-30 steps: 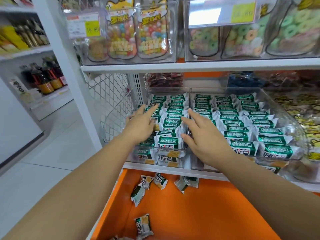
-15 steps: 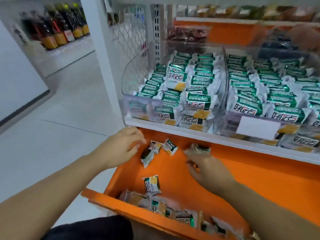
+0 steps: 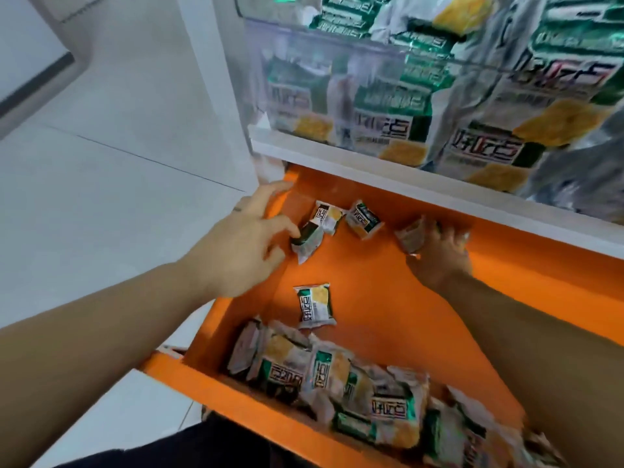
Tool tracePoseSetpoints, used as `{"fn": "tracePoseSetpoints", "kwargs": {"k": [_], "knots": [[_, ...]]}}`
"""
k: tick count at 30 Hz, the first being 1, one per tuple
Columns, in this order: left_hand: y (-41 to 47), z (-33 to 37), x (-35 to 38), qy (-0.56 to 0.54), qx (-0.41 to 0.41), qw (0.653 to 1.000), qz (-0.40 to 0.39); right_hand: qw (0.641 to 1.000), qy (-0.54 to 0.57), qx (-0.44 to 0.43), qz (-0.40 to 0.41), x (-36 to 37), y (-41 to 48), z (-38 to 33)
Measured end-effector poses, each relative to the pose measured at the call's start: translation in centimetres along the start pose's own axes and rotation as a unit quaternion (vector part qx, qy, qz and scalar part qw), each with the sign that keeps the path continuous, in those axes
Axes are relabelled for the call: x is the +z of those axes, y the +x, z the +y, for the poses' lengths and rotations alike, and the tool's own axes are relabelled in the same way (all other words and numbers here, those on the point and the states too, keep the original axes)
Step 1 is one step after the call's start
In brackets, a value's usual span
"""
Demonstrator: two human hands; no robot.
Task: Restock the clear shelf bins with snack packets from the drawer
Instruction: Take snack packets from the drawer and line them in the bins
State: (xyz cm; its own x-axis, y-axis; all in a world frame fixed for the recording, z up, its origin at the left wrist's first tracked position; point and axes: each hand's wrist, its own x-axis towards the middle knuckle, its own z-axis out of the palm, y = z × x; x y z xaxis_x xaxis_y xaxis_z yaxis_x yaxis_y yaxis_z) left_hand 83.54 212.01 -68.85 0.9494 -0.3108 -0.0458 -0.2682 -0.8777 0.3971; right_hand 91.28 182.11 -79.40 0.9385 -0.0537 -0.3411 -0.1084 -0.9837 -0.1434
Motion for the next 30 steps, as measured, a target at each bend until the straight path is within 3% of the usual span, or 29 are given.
{"fn": "tracePoseSetpoints", "kwargs": {"k": [6,9,12,14,19,25,30], "knots": [[0.3,0.1,0.0,-0.007,-0.018,1.000,-0.002,1.000,-0.024,-0.012,-0.010,1.6,0.3,0.6],[0.3,0.2,0.2,-0.004,-0.020,1.000,0.001,0.991,-0.096,-0.092,-0.017,2.3,-2.3,-0.4],[0.2,0.4,0.1,0.001,-0.026,1.000,0.000,0.965,-0.155,-0.190,-0.095,3.5,-5.4,-1.6],[0.2,0.5,0.1,0.002,-0.027,1.000,-0.001,0.959,-0.154,-0.210,-0.115,3.8,-6.0,-1.6],[0.1,0.5,0.0,0.007,-0.027,1.000,-0.001,0.983,-0.076,-0.166,-0.027,2.1,-3.7,-0.5],[0.2,0.4,0.0,-0.001,-0.023,1.000,0.003,0.983,-0.071,-0.104,-0.132,2.4,-0.2,1.5],[0.2,0.4,0.1,-0.006,-0.023,1.000,0.008,0.995,-0.013,-0.081,-0.060,3.0,-1.4,1.4]]}}
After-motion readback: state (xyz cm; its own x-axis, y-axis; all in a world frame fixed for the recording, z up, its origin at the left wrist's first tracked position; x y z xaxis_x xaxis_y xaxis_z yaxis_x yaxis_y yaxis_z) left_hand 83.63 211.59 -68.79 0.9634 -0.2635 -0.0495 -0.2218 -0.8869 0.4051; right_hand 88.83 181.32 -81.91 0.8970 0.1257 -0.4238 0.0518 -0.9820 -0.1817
